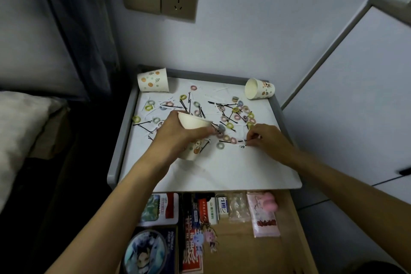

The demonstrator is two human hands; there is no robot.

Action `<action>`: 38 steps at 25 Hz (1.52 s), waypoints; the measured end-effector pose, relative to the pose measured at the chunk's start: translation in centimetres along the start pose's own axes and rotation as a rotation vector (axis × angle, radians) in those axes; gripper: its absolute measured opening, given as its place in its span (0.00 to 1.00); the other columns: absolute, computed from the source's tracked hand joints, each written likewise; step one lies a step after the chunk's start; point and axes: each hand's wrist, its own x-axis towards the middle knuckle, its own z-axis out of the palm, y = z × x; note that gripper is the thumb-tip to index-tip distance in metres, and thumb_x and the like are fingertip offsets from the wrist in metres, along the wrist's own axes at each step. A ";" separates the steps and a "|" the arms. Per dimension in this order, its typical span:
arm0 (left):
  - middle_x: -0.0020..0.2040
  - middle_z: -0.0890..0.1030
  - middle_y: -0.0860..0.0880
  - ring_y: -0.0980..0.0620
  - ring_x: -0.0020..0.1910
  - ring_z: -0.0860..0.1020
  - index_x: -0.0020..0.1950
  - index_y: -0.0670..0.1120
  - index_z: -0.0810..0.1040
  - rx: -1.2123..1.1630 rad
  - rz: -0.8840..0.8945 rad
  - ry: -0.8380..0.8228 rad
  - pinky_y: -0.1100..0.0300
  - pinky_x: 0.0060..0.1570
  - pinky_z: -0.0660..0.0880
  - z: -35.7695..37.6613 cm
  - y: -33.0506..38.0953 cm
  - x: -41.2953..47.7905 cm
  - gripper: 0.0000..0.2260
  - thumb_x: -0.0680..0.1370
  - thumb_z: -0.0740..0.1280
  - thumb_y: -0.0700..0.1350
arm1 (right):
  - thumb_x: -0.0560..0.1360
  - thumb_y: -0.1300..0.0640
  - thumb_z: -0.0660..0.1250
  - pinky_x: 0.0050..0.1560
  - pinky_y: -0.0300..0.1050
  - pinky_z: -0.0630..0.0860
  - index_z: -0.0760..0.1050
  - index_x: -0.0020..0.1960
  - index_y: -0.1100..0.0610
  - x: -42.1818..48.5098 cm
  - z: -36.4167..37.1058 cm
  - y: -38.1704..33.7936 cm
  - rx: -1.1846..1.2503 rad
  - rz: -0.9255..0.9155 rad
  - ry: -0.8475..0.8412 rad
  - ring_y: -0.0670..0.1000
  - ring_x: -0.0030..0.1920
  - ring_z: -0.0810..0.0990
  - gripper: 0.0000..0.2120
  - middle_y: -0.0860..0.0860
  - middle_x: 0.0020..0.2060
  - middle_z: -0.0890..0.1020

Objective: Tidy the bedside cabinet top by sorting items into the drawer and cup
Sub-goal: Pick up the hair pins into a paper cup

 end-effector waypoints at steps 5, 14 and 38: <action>0.47 0.83 0.51 0.55 0.42 0.82 0.56 0.50 0.74 0.012 -0.015 0.006 0.62 0.35 0.78 -0.2 -0.3 -0.1 0.25 0.65 0.81 0.50 | 0.75 0.60 0.70 0.40 0.33 0.72 0.79 0.44 0.54 0.6 -0.5 -0.3 0.023 0.097 0.011 0.46 0.41 0.79 0.03 0.47 0.40 0.82; 0.48 0.83 0.50 0.51 0.46 0.83 0.57 0.50 0.73 0.001 -0.008 -0.004 0.57 0.40 0.79 0.0 -0.4 -0.1 0.25 0.65 0.81 0.50 | 0.72 0.62 0.73 0.43 0.36 0.71 0.81 0.49 0.57 -1.2 0.5 -1.1 0.033 0.023 0.136 0.46 0.42 0.76 0.07 0.49 0.45 0.79; 0.51 0.82 0.49 0.49 0.49 0.82 0.56 0.51 0.73 0.024 -0.003 0.008 0.51 0.46 0.81 -0.7 -0.6 -0.1 0.29 0.61 0.82 0.54 | 0.76 0.62 0.67 0.42 0.46 0.67 0.78 0.44 0.60 -0.2 4.3 -4.0 -0.239 -0.154 0.229 0.55 0.44 0.74 0.03 0.55 0.40 0.78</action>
